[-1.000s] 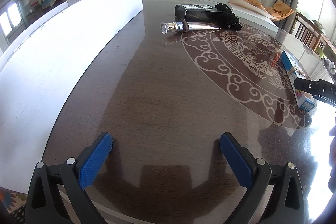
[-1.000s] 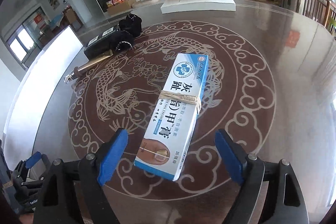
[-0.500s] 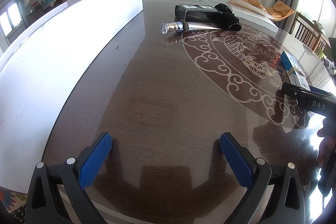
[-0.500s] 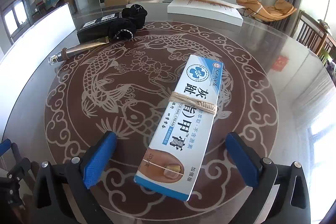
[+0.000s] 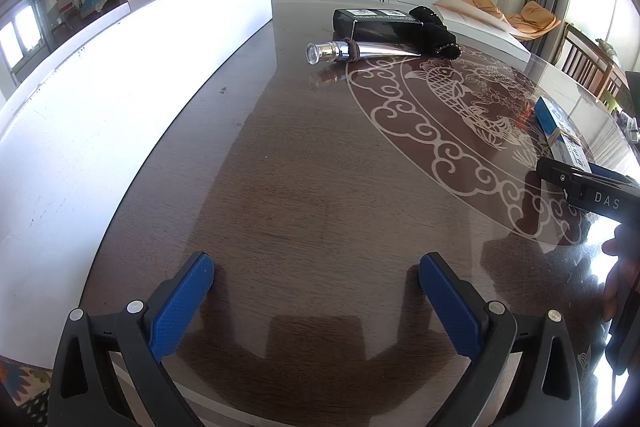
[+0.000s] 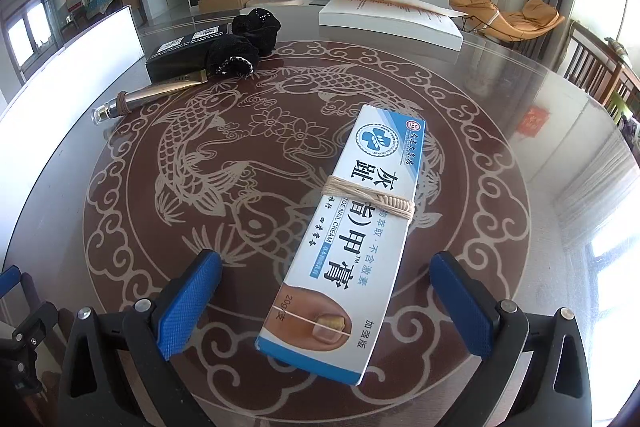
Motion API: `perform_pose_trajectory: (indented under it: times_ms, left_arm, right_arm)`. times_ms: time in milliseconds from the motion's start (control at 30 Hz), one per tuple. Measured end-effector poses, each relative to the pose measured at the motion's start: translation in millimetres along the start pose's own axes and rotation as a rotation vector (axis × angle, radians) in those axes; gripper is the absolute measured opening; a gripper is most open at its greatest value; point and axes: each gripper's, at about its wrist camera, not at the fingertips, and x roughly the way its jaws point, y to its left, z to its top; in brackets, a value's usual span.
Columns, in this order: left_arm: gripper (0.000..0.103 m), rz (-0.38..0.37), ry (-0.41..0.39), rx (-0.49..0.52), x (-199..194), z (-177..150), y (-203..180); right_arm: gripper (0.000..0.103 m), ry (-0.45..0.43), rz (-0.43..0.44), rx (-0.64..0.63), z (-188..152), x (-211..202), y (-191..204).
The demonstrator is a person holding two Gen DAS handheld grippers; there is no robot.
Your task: Organize objects
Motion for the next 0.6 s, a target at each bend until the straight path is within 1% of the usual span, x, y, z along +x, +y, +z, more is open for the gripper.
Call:
perform_pose_trajectory:
  times_ms: [600]
  left_arm:
    - [0.103, 0.000, -0.007, -0.003, -0.6, 0.0, 0.7]
  right_arm:
    - [0.103, 0.000, 0.000, 0.000, 0.3, 0.3, 0.1]
